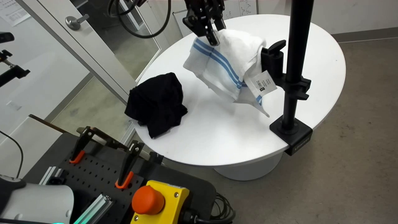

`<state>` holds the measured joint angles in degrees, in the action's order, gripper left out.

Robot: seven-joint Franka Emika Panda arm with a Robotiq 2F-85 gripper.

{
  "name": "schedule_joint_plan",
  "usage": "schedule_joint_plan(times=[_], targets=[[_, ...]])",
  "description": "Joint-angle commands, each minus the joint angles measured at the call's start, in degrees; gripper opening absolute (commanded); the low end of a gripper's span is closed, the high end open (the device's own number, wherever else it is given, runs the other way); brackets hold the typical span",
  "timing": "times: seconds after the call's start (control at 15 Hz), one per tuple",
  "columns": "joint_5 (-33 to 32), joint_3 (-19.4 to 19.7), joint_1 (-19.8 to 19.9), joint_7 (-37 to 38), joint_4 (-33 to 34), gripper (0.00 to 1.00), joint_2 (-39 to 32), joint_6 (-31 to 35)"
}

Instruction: Remove the white towel from the black stand

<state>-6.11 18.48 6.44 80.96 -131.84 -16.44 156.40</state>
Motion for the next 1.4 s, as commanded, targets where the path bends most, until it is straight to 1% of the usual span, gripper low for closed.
schedule_joint_plan(times=[0.0,0.13,0.2,0.4,0.6,0.87,1.07,1.33], targets=[[-0.5,1.02,-1.12,0.24,1.06,0.14,-0.84,0.29],[-0.3,0.92,-1.11,0.18,1.21,0.02,-0.82,0.31],[-0.31,0.92,-1.13,0.17,1.16,0.0,-0.78,0.33],[-0.1,0.79,-1.07,0.0,1.05,0.01,-0.55,0.32],[0.97,0.29,-0.75,-0.56,0.7,0.01,1.11,0.21],[1.77,-0.6,-0.49,-1.59,-0.32,0.01,6.23,0.39],[3.33,-2.6,0.03,-3.15,-1.14,0.01,10.94,0.5],[8.57,-6.43,0.14,-8.02,-1.92,0.01,16.97,0.46]])
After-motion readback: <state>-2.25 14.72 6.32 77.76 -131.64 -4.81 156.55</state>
